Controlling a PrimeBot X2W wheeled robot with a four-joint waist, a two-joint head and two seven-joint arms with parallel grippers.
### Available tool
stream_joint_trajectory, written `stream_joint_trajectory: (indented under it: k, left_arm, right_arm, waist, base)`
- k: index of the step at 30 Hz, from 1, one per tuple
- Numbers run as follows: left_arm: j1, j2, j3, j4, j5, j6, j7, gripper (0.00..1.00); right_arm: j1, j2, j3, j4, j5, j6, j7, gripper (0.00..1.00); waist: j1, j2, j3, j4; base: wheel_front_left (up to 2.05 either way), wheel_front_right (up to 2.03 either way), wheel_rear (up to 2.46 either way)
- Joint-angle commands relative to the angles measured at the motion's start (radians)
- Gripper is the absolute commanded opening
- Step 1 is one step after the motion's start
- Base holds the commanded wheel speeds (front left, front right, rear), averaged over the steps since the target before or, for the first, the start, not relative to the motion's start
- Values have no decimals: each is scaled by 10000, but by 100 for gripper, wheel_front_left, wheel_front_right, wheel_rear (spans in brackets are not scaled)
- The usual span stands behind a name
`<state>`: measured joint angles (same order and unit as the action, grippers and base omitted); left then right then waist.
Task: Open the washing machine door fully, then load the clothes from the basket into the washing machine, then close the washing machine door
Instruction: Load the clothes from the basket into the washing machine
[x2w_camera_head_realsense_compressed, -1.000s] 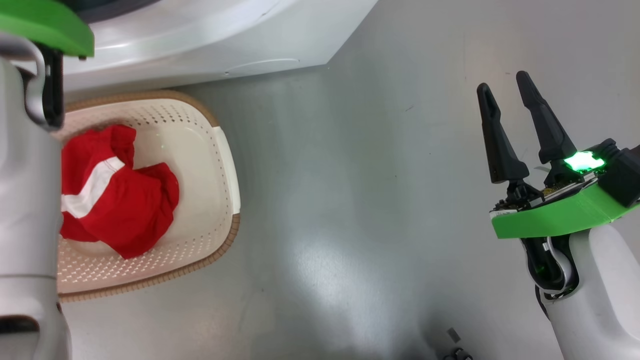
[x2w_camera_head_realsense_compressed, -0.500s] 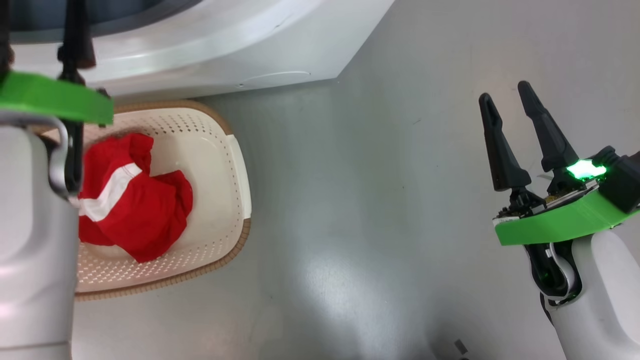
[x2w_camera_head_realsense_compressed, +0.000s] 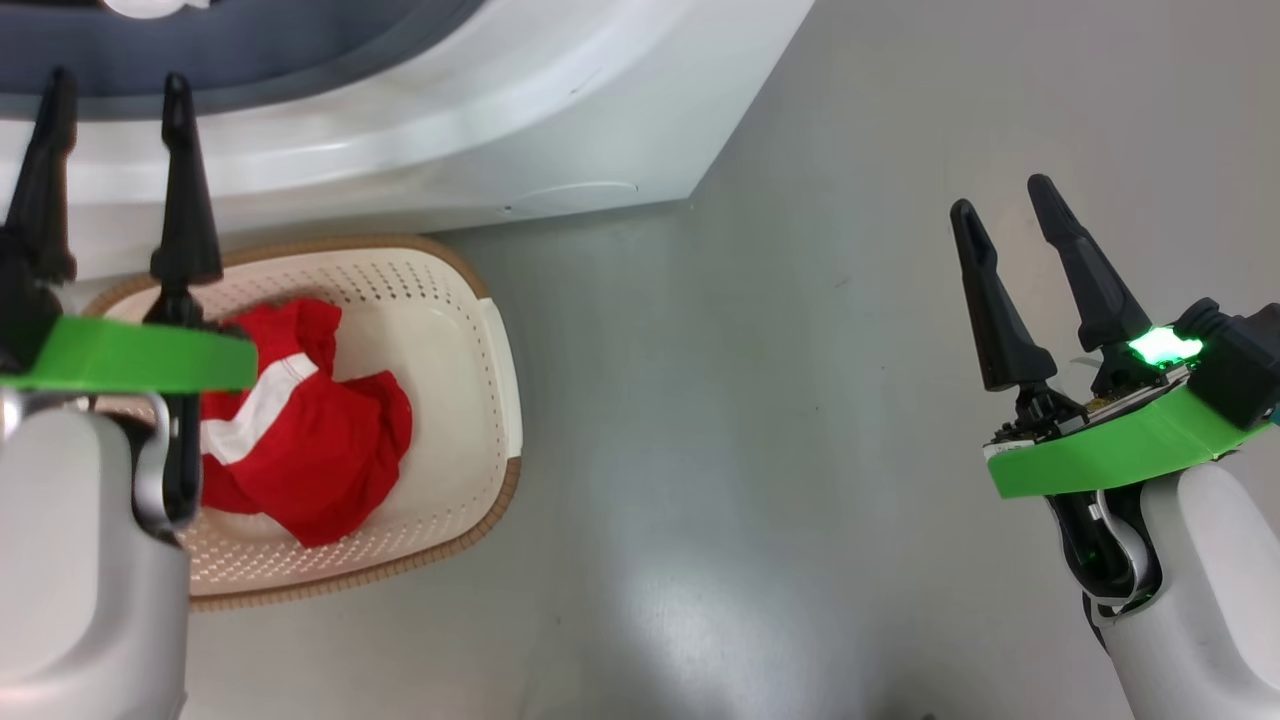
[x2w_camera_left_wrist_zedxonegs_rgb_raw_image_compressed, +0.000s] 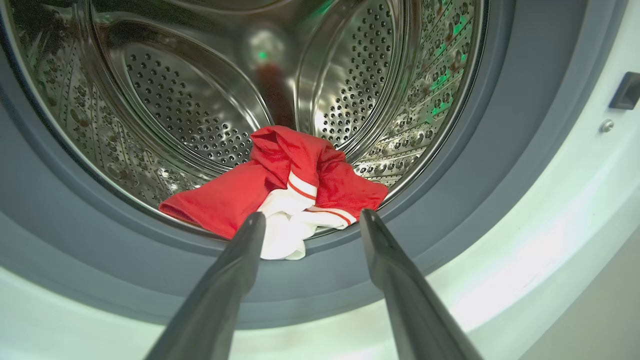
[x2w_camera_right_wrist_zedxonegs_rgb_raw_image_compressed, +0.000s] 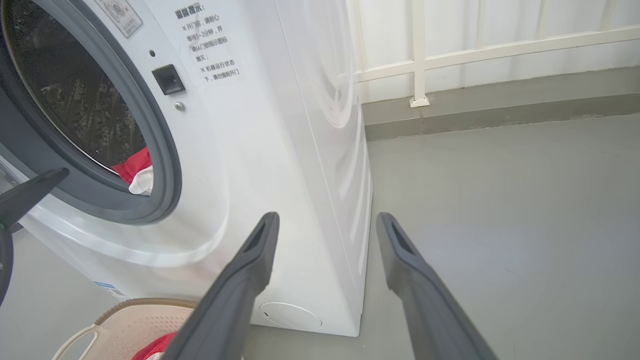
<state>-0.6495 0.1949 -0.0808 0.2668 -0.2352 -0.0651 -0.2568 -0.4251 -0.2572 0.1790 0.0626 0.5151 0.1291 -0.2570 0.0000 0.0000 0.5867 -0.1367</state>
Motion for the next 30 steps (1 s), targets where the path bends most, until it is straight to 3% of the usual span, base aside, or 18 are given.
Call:
stream_joint_trajectory:
  k: [1,14,30]
  left_arm:
    - [230,343,325,-313,-85,89,-49,100]
    - [2287,-4,742,-1371,-189,224,-49,100]
    - [4516,-724,1128,-1796,-96,48,-49,100]
  right_arm:
    - [431,-96,173,-184,130,16,-48,100]
    - [691,-180,311,48,231,16,-48,100]
    - [1382,-356,485,366,346,16,-48,100]
  waist:
    - [0,0,-131,23]
    - [0,0,-1299,114]
    - [0,0,-3092,436]
  base:
    - [0,0,0]
    - [0,0,0]
    - [0,0,0]
